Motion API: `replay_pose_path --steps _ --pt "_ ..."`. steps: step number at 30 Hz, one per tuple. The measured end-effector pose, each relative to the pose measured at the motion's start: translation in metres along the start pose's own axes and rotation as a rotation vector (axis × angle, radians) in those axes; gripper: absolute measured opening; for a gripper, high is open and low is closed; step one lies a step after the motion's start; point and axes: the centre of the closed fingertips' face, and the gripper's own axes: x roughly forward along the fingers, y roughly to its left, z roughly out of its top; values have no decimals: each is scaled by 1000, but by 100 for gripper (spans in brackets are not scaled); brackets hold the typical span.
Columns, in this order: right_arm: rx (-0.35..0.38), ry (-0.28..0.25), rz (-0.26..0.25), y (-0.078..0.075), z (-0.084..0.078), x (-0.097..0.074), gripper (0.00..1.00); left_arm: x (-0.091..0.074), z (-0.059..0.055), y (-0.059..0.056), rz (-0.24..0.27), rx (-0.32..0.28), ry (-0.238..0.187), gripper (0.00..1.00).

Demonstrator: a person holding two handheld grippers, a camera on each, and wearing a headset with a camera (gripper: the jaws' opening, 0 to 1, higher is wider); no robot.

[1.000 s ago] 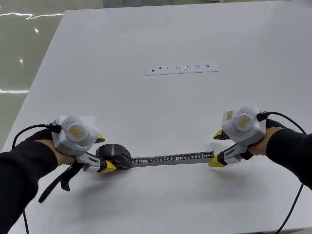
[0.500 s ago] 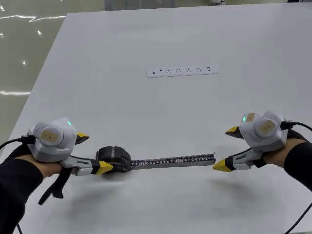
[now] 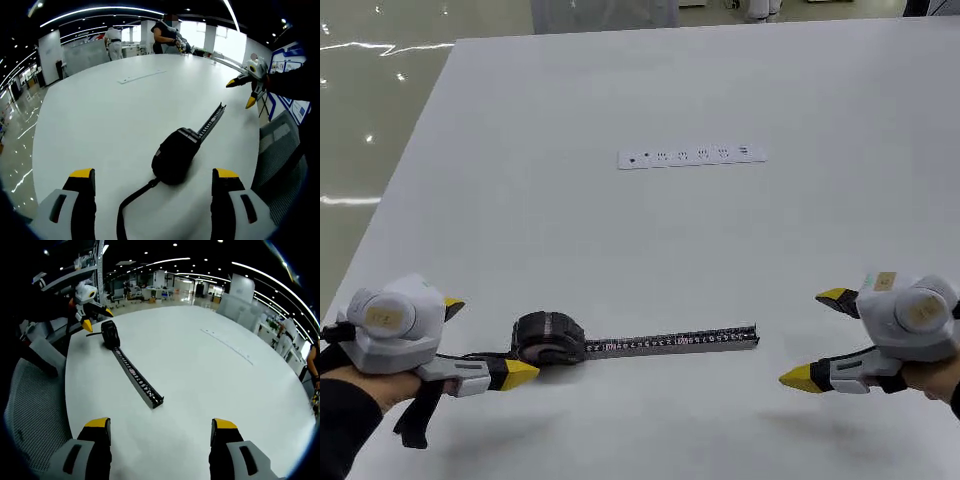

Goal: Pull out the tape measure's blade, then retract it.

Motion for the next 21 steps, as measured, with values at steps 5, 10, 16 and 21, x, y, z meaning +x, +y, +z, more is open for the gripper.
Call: replay_pose_path --steps 5,10,16,21 --pt "30 -4 -36 -7 -12 -12 87 -7 -4 2 18 -23 -23 99" --pt "66 -6 -72 -11 -20 -23 94 -12 -7 6 41 -24 -46 99" --pt "87 2 -87 -10 -32 -28 99 -18 -12 6 42 10 -69 99" --pt "54 9 -96 -8 -40 -35 99 -25 -17 8 48 26 -84 99"
